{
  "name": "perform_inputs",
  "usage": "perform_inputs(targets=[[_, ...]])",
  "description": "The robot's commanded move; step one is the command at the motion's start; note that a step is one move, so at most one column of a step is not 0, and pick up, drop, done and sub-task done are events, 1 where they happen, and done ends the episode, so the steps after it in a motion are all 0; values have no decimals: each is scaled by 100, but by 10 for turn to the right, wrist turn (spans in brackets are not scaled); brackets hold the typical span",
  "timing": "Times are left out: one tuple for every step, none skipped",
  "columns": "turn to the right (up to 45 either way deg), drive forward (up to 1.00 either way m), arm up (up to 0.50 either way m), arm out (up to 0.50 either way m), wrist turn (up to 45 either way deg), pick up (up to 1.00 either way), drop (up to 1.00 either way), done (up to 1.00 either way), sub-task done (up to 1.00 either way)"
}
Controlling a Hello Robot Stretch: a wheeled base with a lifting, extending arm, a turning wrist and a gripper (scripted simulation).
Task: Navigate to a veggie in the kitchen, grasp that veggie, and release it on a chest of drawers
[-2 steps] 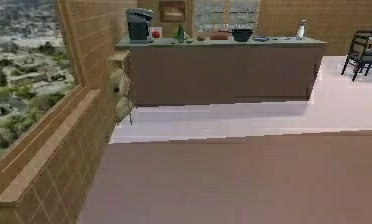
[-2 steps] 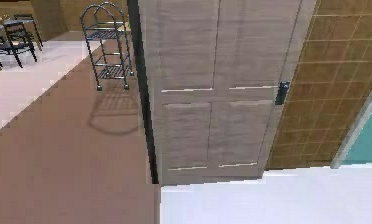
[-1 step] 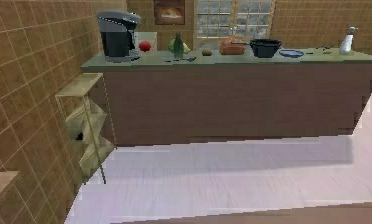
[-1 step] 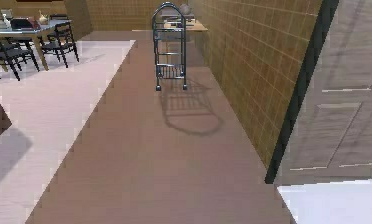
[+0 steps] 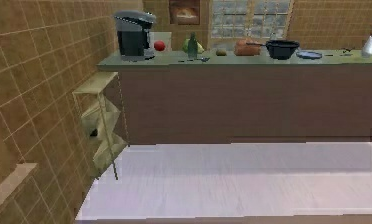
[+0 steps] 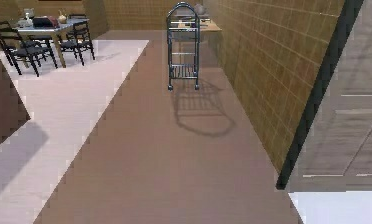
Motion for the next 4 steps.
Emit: perform_inputs(targets=[[0,100,0,0,0,0,0,0,0],[-90,0,0,0,0,0,0,0,0],[0,15,0,0,0,0,0,0,0],[-450,0,0,0,0,0,0,0,0]])
